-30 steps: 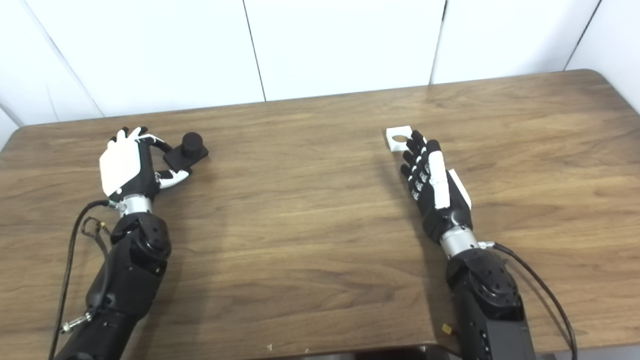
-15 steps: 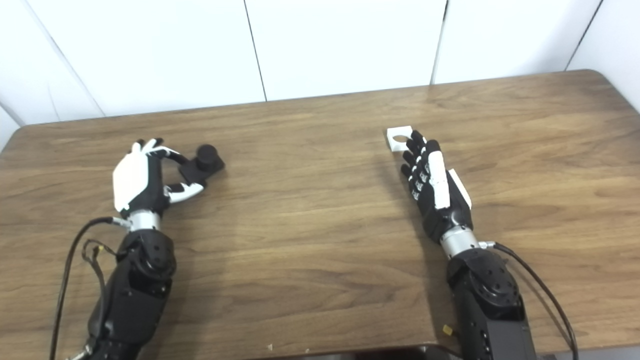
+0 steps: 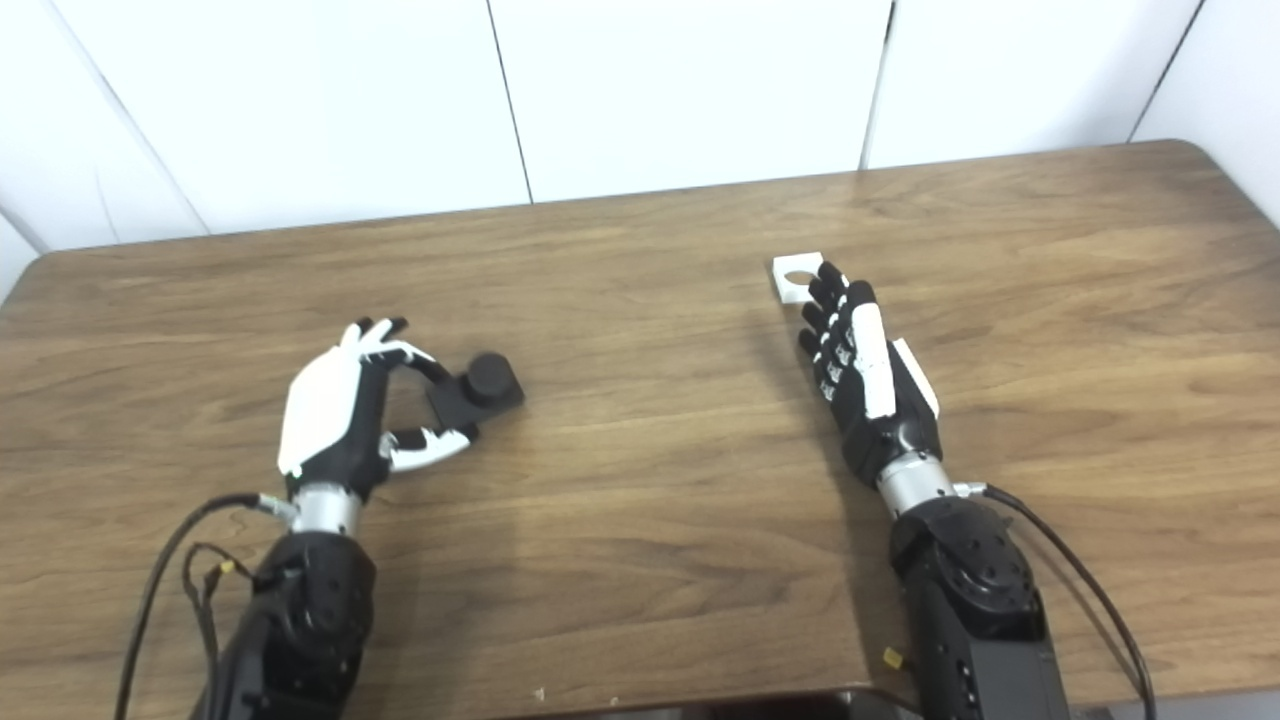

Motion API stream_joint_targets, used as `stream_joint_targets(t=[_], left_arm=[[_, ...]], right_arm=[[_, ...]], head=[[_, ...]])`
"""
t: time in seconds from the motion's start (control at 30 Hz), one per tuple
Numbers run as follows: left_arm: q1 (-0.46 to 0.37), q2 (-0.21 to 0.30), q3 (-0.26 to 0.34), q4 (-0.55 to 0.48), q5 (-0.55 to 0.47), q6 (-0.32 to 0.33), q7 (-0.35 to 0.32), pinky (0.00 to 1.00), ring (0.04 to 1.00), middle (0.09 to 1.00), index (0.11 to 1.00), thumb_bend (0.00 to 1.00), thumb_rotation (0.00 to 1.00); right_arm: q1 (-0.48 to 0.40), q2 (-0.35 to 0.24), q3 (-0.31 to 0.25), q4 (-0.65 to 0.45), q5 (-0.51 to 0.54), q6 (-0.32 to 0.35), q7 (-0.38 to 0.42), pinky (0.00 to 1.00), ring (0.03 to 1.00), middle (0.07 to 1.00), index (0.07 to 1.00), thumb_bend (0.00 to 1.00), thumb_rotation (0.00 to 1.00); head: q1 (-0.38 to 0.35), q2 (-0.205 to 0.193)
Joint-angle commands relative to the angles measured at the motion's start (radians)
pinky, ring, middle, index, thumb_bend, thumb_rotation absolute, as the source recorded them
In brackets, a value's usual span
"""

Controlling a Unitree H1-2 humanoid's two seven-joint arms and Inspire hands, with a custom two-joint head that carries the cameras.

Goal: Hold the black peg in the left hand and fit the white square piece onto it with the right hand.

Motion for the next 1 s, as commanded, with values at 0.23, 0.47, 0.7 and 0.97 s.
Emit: stream_joint_targets(t=[0.23, 0.47, 0.7, 0.97], left_arm=[[0.111, 0.000, -0.040, -0.142, 0.071, -0.087, -0.001, 0.99, 0.991, 0.922, 0.491, 0.50, 0.08], [0.193, -0.014, -0.077, -0.210, 0.090, -0.133, -0.031, 0.99, 0.984, 0.921, 0.491, 0.50, 0.08], [0.248, -0.044, -0.106, -0.245, 0.091, -0.175, -0.066, 0.99, 0.982, 0.920, 0.491, 0.50, 0.08], [0.267, -0.055, -0.113, -0.240, 0.102, -0.203, -0.076, 0.97, 0.973, 0.914, 0.490, 0.50, 0.08]], right_arm=[[-0.041, -0.006, 0.004, -0.020, 0.007, -0.008, 0.005, 1.00, 1.000, 1.000, 0.997, 0.54, 1.00], [-0.048, -0.008, 0.006, -0.027, 0.004, 0.006, 0.002, 1.00, 1.000, 1.000, 1.000, 0.54, 1.00], [-0.052, 0.003, 0.008, -0.032, -0.001, 0.013, -0.005, 1.00, 1.000, 1.000, 0.999, 0.54, 1.00], [-0.052, 0.011, 0.010, -0.037, -0.006, 0.021, -0.014, 1.00, 1.000, 1.000, 1.000, 0.54, 1.00]], head=[[-0.004, 0.004], [-0.008, 0.010], [-0.015, 0.014], [-0.020, 0.020]])
